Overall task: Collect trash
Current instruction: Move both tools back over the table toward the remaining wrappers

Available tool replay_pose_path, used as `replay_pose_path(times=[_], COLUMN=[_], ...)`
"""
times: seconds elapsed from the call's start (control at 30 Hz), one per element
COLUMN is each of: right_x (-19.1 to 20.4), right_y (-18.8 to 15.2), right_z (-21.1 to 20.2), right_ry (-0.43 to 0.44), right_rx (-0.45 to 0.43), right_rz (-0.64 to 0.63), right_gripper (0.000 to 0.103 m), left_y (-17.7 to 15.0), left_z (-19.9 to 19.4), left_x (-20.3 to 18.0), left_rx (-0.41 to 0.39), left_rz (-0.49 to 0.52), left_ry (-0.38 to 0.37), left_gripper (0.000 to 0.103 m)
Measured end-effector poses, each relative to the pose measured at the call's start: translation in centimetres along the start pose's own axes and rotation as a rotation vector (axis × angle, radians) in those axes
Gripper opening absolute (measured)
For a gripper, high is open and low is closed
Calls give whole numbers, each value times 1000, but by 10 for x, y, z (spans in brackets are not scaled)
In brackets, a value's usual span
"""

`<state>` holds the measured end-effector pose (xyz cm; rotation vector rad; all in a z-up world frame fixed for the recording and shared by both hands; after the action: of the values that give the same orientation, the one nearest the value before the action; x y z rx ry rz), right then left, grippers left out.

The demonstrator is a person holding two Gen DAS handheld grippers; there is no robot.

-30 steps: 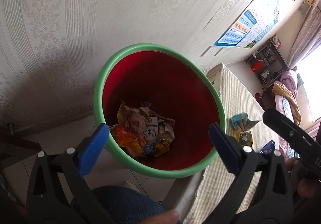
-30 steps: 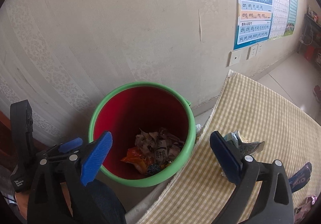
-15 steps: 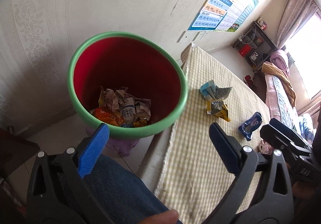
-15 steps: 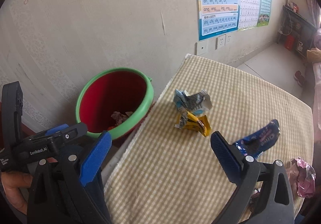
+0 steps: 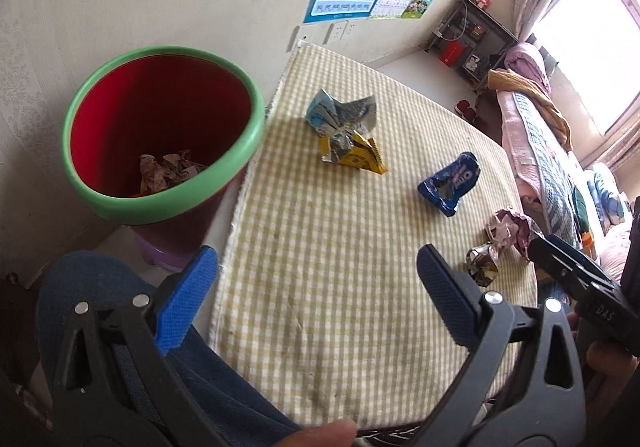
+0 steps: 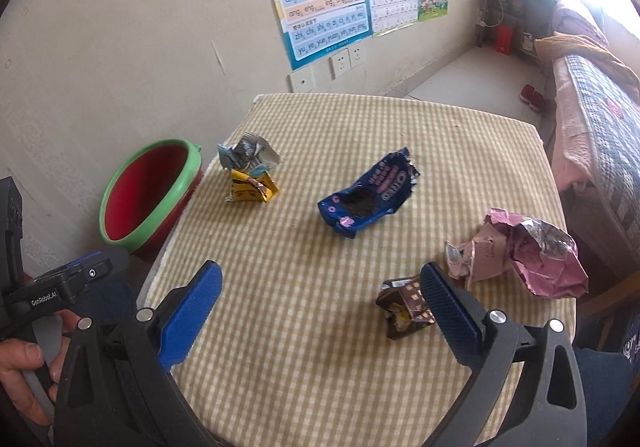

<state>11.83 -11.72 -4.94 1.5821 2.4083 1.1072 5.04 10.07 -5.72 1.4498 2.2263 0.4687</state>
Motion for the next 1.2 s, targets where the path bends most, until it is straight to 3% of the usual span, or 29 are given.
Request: replay_pose_path(times=[0.3, 0.7, 0.87, 1.2], right_x=[-69, -157, -183, -217], right_y=[-15, -18, -25, -30], right_z=[-32, -61, -52, -25], right_ry=[-85, -225, -230, -268], right_rx=[-40, -95, -74, -18], right_rz=[118, 279, 362, 423], right_gripper=[96, 96, 95, 79], left_y=[-12, -11, -13, -5], left_z=[10, 23, 27, 42], left_x=[-45, -65, -69, -70], left_rx=[28, 54, 68, 96], left_rz=[92, 131, 145, 149], left_ry=[-19, -7, -5, 25], left_gripper=[97, 97, 97, 97])
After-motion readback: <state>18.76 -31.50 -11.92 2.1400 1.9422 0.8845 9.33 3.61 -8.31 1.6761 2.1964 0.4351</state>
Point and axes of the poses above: each gripper's, at about its wrist camera, not at the fingertips, and z roughly the way its jaws point, x to its left, y to its top, the point moved 7 cm from there along z, roughly the way its jaws point, and after that the axes turned 9 degrees about y, right-handed, at the moved point
